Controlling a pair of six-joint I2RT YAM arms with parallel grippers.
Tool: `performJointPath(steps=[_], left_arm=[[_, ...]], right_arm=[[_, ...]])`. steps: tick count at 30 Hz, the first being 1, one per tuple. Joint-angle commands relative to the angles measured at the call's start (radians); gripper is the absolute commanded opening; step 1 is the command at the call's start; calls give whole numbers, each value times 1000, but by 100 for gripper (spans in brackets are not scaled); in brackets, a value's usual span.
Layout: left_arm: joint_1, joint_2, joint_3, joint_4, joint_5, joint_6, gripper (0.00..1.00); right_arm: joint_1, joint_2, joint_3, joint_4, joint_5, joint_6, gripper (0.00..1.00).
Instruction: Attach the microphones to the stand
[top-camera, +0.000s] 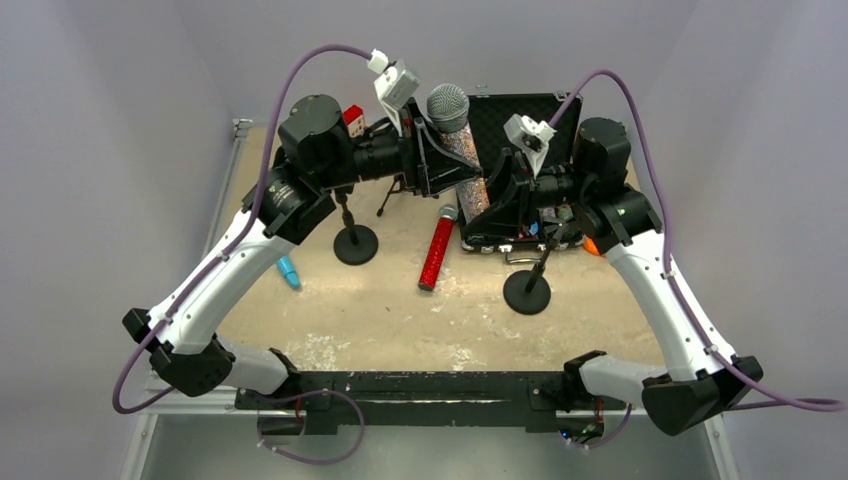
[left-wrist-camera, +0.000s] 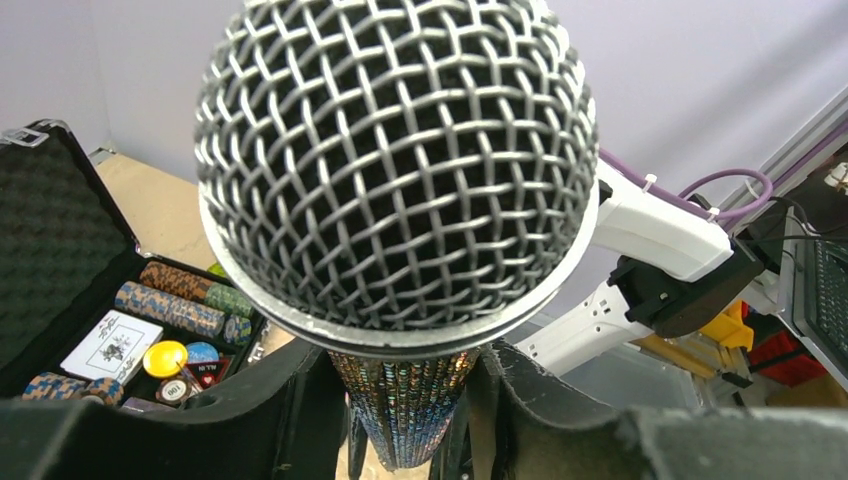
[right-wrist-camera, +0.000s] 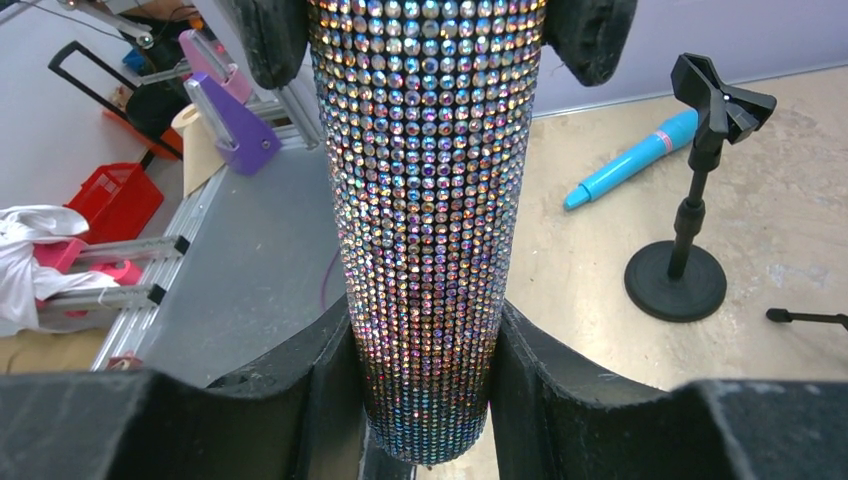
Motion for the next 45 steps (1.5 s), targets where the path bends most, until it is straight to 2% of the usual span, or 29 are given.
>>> performJointPath(steps=[1,3,5,9,12,15,19,26,31,45], left_arm=[[12,-23,32,30,1,8,0],[34,-55,11,-2,-24,35,0],[84,-99,-18,-26,-28,41,0],[179,-160,-27,-142,-90,125,0],[211,-126,52,-241,-183,214,0],[232,-22,200,-322,-267,255,0],[256,141,401,-348,-322,260,0],[261,355,658,-369,-407,314,0],[265,398,655,-317,-458,333,0],[264,502,653,-259,-466,351,0]], right_arm=[[6,-5,19,10,-38,-34,36],[4,-16,30,-30,-21,-72,86],[-3,-40,41,-79,19,-123,94],[-84,-74,69,-141,56,-191,97],[-161,-107,65,-147,59,-204,98],[-181,-141,33,-139,84,-230,99],[-188,-171,-31,-102,103,-233,99],[-207,-188,-71,-55,106,-212,99],[-226,-198,-90,-22,91,-187,99],[-241,-186,-111,16,78,-149,99]])
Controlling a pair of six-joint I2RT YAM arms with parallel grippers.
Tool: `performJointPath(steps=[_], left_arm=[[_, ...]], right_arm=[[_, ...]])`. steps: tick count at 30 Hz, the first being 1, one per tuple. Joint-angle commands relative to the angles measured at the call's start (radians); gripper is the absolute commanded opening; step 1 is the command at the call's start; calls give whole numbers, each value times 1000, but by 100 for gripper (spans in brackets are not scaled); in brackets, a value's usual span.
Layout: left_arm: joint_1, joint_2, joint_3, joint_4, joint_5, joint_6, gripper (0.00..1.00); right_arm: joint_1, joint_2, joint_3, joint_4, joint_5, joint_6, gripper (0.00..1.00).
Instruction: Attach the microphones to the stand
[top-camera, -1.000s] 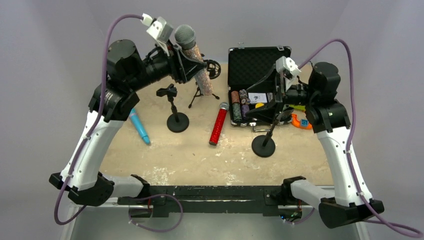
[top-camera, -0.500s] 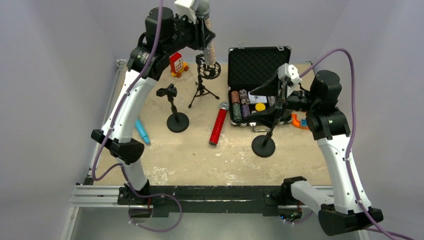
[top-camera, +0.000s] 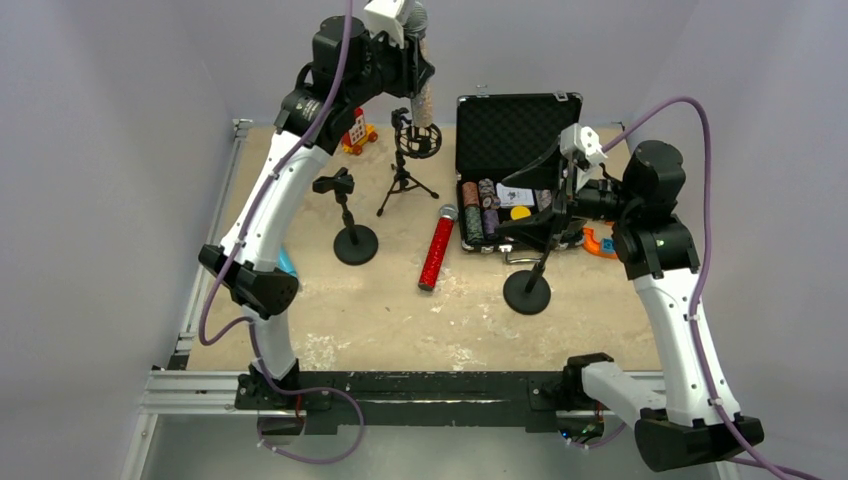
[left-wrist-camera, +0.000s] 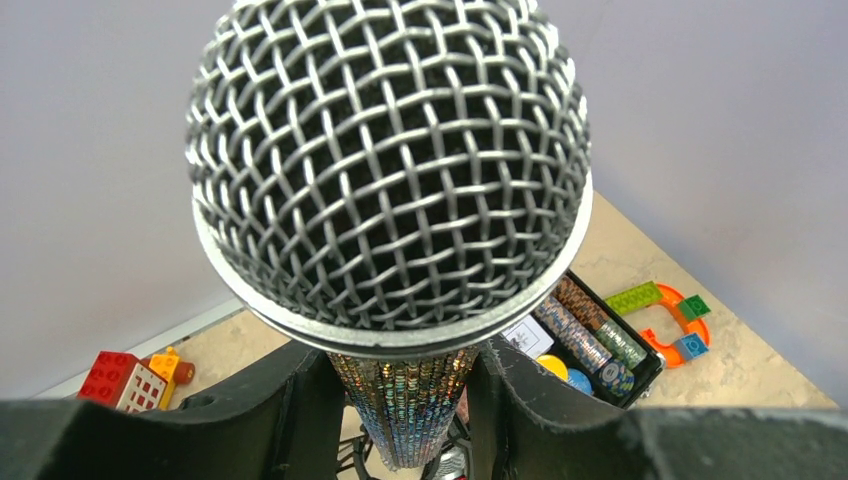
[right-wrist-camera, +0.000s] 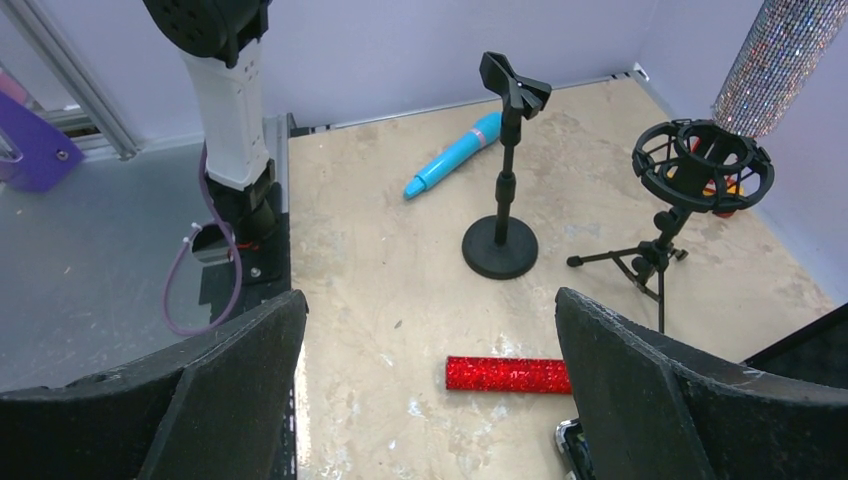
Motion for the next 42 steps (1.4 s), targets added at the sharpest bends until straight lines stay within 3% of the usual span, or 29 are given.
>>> performJointPath(steps=[1,19,29,42], left_arm=[[7,17,42,76,-20,31,0],[7,-33,-123,98,-10,80,0],[7,-98,-204,126,6,80,0],[10,-118,-258,150,30,73,0]], right_arm=[[-5,1,-12,51,-17,23,99],[0,84,20,29,64,-72,95],[99,284,185,-6,172,-277,89],[193,545,355,84,395,-237,86]])
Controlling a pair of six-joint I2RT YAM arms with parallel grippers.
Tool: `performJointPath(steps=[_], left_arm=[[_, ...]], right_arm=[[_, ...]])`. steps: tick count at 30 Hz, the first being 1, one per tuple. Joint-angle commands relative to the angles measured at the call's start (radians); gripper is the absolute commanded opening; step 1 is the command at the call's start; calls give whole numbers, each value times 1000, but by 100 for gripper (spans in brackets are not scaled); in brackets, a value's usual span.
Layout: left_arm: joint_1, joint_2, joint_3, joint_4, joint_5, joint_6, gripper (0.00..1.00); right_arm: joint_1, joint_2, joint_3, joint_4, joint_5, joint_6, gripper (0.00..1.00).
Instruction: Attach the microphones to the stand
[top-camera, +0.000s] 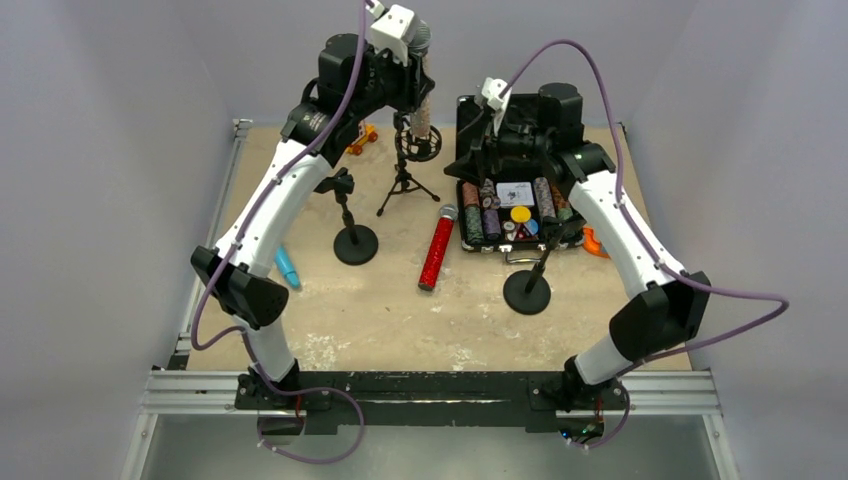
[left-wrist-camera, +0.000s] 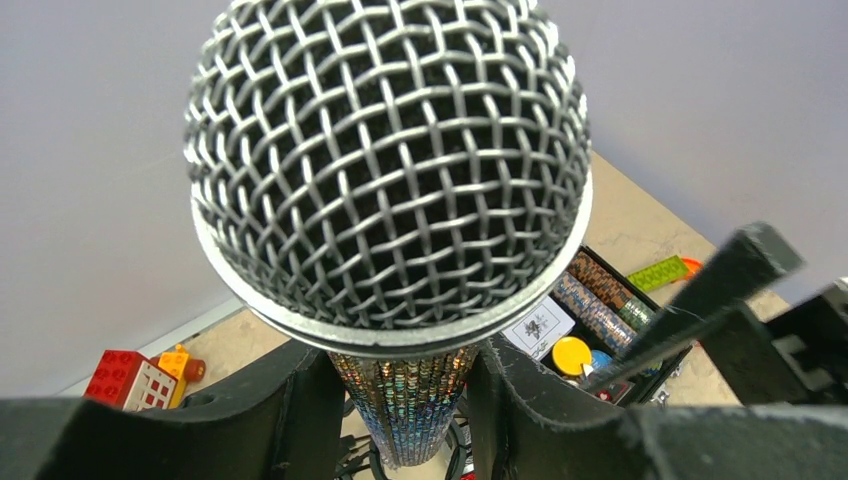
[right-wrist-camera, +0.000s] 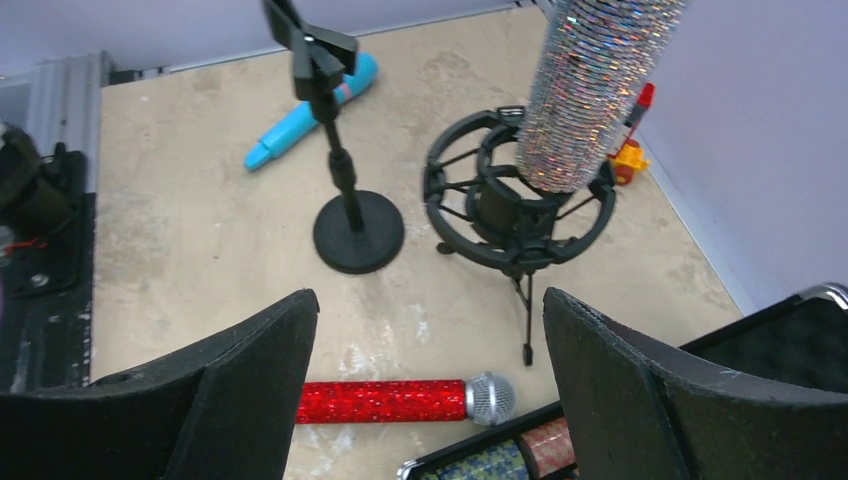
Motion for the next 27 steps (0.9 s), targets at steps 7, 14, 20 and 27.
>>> performJointPath(steps=[7,14,20,27], left_arm=[[18,-58,44,-4,28,-2,0],[21,-67,63,-9,48,-11,0],[25,-59,24,8,74,-32,0],[27,-52,-5,23,101,-47,0]], right_arm=[[18,101,76,76,111,-16,86],[26,160,107,78,111,-24,85],[26,192,105,95,114,-19,83],[31,238,121,127,106,-29,79]])
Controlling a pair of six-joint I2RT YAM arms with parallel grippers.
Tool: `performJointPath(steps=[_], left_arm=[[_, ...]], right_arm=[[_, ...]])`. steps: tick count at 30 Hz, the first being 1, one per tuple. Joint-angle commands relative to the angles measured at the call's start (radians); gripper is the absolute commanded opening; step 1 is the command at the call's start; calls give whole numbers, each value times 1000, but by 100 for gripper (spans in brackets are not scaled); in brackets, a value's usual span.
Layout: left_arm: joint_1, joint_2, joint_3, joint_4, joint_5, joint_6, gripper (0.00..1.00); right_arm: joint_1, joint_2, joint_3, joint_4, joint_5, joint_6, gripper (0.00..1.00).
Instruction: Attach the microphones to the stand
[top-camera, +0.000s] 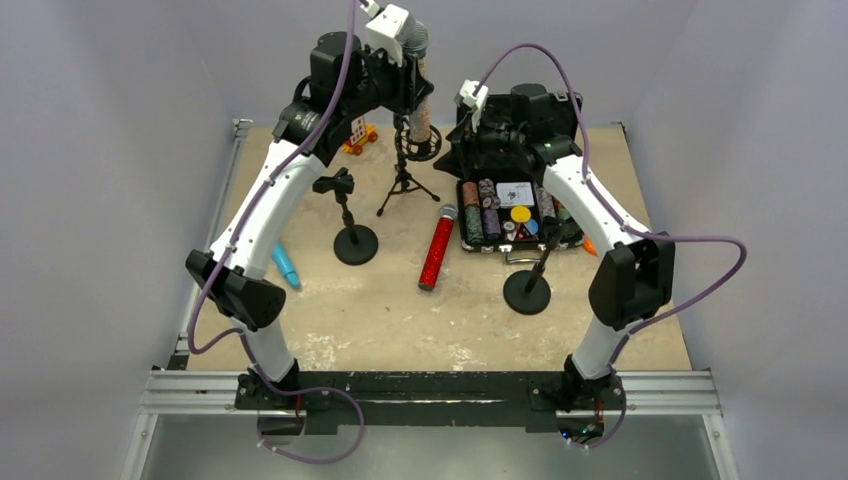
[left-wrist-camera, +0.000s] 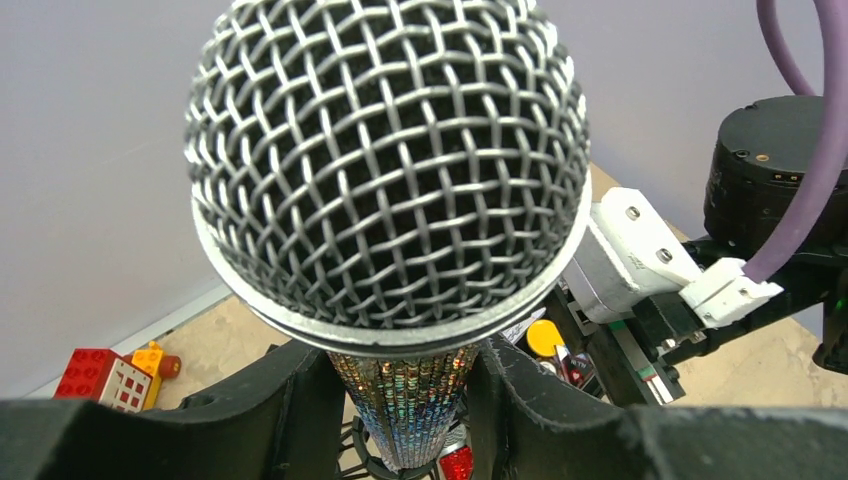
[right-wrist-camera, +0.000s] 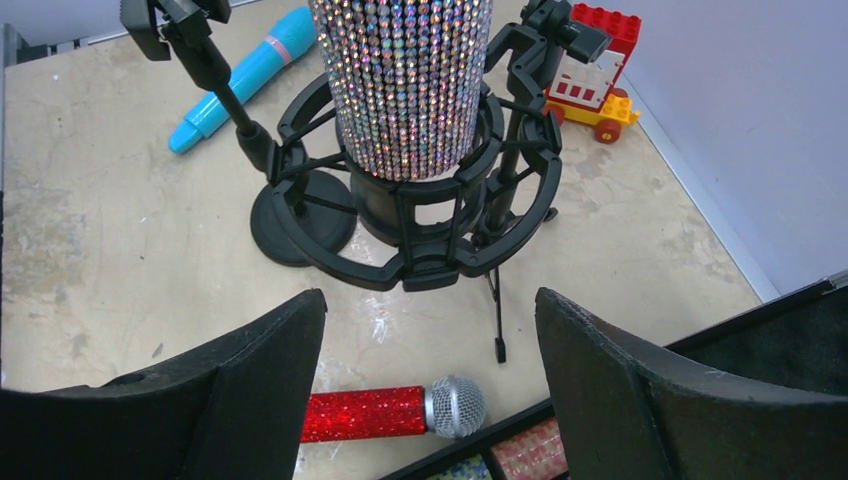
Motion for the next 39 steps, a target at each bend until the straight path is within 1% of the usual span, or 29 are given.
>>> performJointPath(steps=[1,8,15,21,24,27,36,39], left_arm=[[10,-33,-24,67,22,-17,0],[23,-31,-66,72,13,-5,0],[25,-34,-69,47,-6,39,0],[25,-31,-79,30,11,50,0],[25,-33,-97,26,15,48,0],[25,-39,-122,25,23,44,0],[35,-77,-272,64,37,22,0],[36,-63,-267,40,40,42,0]], right_arm=[[9,20,55,69,0,-17,79],[14,36,52,133,-14,6,78],[15,34,16,254,-56,22,75],[22,61,31,292,-72,31,72],[25,63,25,306,-58,37,74],[25,52,-8,358,-51,66,74],[23,22,-65,435,10,140,73],[23,22,-67,440,23,144,73]])
